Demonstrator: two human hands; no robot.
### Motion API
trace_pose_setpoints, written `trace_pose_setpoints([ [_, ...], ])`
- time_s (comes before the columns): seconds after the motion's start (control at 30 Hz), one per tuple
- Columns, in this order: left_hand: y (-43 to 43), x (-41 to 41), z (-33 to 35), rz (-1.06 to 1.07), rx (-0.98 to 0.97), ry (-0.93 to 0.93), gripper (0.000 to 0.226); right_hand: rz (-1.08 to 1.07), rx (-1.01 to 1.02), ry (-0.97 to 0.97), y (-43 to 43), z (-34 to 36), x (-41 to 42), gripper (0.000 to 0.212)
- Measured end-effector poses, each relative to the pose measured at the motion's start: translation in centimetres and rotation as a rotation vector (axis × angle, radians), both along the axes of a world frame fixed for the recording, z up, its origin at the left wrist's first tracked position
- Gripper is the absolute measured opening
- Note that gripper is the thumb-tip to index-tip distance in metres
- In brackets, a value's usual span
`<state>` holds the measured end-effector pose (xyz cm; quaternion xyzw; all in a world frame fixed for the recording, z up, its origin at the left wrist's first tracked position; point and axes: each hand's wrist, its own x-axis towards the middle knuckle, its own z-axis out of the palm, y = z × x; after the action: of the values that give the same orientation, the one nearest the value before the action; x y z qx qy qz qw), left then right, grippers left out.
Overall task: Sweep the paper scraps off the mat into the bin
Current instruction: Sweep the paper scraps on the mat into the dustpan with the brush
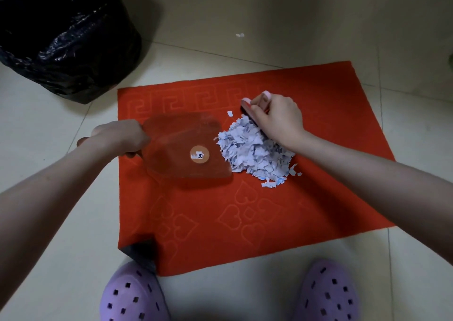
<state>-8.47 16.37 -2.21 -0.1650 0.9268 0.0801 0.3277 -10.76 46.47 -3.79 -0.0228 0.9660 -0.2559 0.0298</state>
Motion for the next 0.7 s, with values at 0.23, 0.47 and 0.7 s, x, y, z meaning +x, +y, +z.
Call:
trace_pose_setpoints([
  [0.23, -0.3, 0.4, -1.0, 0.019, -0.005, 0.023, 0.031, 0.136, -0.205, -0.021, -4.3, -0.3, 1.3, 0.019],
  [0.47, -0.8, 0.7, -1.5, 0.055, 0.057, -0.004, 0.027, 0.142, -0.526, -0.031, -6.2, 1.0, 2.2, 0.013],
  [0.7, -1.0, 0.6, -1.9, 0.069, 0.083, -0.017, 0.027, 0.039, -0.302, 0.096, -2.2, 1.3, -0.9, 0.018],
])
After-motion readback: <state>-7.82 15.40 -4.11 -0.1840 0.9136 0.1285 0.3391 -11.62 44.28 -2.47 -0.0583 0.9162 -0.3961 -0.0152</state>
